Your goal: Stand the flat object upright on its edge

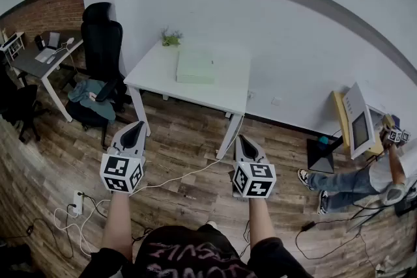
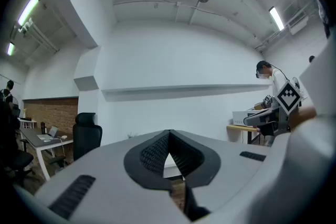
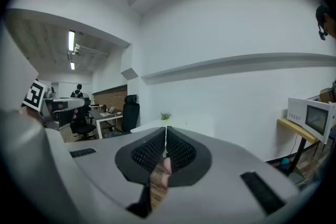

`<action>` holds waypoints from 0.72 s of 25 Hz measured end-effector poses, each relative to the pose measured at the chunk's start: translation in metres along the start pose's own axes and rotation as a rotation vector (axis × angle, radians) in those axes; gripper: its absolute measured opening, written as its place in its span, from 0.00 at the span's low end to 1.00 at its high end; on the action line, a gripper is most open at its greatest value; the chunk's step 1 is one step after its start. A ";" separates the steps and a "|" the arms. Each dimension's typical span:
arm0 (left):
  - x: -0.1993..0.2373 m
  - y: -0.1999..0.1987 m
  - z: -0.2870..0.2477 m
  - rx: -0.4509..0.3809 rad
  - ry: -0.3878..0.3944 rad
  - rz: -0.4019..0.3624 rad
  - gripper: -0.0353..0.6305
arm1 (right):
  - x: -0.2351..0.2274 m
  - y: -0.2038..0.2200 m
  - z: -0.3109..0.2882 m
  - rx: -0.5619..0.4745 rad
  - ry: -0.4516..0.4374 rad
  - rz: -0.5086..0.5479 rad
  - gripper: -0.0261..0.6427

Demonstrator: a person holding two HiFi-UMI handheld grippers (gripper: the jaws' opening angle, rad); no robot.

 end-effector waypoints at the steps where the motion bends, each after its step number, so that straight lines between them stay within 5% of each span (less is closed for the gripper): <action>1: 0.001 0.000 0.000 -0.001 0.000 -0.003 0.07 | 0.001 0.000 -0.001 0.000 0.000 0.002 0.08; 18: 0.006 0.008 0.008 0.003 0.012 -0.003 0.07 | 0.009 0.003 0.003 -0.015 0.031 0.011 0.08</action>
Point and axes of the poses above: the fingertips, and each gripper's own axes: z backward along the fingers, x to its left, y out of its underside, the point moved 2 cm from there along z, backward along the fingers, and after that the axes turned 11 degrees about x, right-handed, at the moved point
